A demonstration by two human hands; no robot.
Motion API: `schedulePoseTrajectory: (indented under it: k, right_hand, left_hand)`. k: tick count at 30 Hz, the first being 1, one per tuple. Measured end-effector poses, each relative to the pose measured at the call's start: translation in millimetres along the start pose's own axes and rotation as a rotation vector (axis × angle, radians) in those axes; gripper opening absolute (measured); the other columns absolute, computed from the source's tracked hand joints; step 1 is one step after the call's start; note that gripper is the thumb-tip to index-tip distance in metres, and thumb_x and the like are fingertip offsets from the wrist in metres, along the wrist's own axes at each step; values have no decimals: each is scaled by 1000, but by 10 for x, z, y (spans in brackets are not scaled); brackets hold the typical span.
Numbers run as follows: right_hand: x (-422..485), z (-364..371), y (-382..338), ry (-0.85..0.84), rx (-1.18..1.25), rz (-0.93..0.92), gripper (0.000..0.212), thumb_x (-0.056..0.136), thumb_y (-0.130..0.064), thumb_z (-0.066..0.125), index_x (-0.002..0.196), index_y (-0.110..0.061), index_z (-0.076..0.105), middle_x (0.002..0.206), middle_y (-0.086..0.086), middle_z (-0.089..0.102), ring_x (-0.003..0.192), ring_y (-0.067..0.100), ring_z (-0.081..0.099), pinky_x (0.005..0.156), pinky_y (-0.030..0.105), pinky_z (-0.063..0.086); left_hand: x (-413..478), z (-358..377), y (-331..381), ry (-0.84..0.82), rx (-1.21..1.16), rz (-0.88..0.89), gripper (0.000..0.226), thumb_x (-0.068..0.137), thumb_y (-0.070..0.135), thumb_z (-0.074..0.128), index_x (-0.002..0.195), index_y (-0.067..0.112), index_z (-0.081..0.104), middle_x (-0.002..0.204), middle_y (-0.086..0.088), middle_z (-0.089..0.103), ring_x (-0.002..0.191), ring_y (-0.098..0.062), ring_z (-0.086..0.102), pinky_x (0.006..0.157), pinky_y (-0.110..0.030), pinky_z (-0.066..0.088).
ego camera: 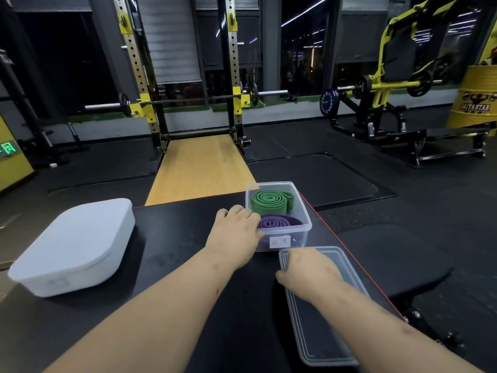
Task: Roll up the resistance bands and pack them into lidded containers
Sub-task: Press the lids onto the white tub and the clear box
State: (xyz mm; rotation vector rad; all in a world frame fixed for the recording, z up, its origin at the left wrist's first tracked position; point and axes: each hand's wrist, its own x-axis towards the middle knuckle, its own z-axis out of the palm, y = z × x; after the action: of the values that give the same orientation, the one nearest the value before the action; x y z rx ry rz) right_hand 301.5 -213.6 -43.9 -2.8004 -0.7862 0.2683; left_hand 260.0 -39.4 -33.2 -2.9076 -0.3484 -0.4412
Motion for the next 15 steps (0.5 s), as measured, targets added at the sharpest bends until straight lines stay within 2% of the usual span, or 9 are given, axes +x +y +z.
schedulePoseTrajectory:
  k: [3,5,8,11,15]
  right_hand:
    - [-70,-18,-47,-23,-28,17,18,85,-29,59,75,-22,46,80,-3,55,79,25,60,65,29,48]
    - [-120,-23,-79,-30,-54,24,12,85,-24,57,78,-21,48,86,-1,56,84,27,59,70,30,49]
    - [-187,-24,-119,-28,-57,45,6,85,-20,55,82,-22,51,97,1,65,92,27,65,73,30,52]
    - [-237,-27,-127,29,-61,27,6,88,-20,55,88,-24,50,113,3,64,104,27,65,76,32,50]
    - [-343,-56,-180,127,-91,-17,3,90,-22,55,91,-23,53,108,2,44,106,26,56,76,33,44]
  left_hand:
    - [-179,-39,-78,-26,-98,-22,28,105,45,42,117,22,54,123,3,54,119,-21,47,98,-38,42]
    - [-322,-93,-144,-84,-217,-81,27,106,42,42,118,20,52,125,1,48,110,-20,50,89,-36,45]
    - [-554,-168,-274,-124,-265,-150,26,106,43,40,118,21,47,126,1,41,94,-20,51,78,-36,45]
    - [-796,-220,-421,-149,-322,-185,19,105,44,41,109,26,43,123,2,41,94,-25,58,81,-43,52]
    - [-1173,-358,-546,-184,-379,-184,16,104,43,43,95,30,37,113,7,40,92,-20,56,83,-39,49]
